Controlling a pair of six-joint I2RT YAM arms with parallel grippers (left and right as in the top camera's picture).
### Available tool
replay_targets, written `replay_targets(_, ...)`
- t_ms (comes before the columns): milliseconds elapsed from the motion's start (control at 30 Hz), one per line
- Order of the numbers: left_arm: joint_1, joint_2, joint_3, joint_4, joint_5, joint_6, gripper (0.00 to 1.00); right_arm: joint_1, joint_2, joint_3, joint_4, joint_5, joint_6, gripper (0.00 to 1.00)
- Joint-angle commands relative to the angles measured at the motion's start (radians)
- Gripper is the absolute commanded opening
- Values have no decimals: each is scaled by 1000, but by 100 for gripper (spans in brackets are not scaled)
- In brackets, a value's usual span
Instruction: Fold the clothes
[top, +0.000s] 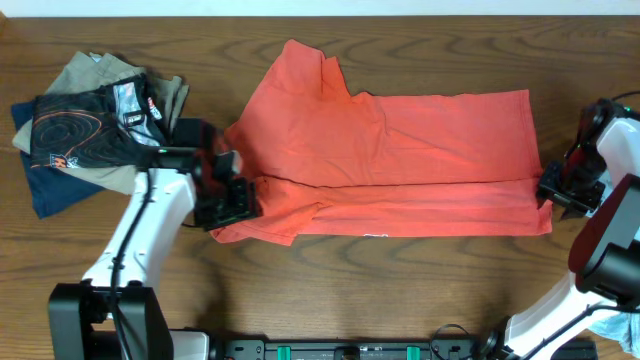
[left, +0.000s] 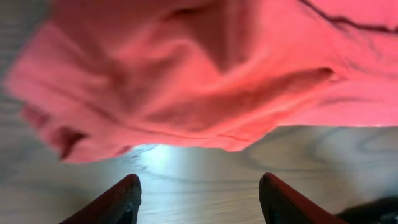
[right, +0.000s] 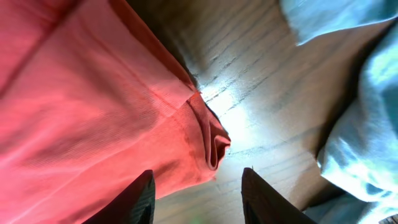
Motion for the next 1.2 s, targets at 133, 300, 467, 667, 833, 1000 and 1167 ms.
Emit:
replay_targets(133,-58,62,-42,21,9,-282,63,-18,-24,16,-4,-7,4,43)
replay_targets(300,-58,91,-106,78,-93,-404,64,-18,-24,16,-4,-6,4,45)
replay_targets(467,-58,91,-138,185,-105,-405,64,-18,-24,16,-5,-7,4,45)
replay_targets(667,-58,95,-139,226,-210,-428,64,-18,-24,16,-11,-6,3,44)
replay_targets(833,-58,119,-139,228,-211,-428,57,-18,-24,16,-14,-6,3,43)
replay_targets(1000,-58,123,-139,237,-196,-427,26,-18,-24,16,-14,-6,4,43)
replay_targets(1167,-58,113,-139,235,-133,-412,19,-18,-24,16,-14,-6,4,43)
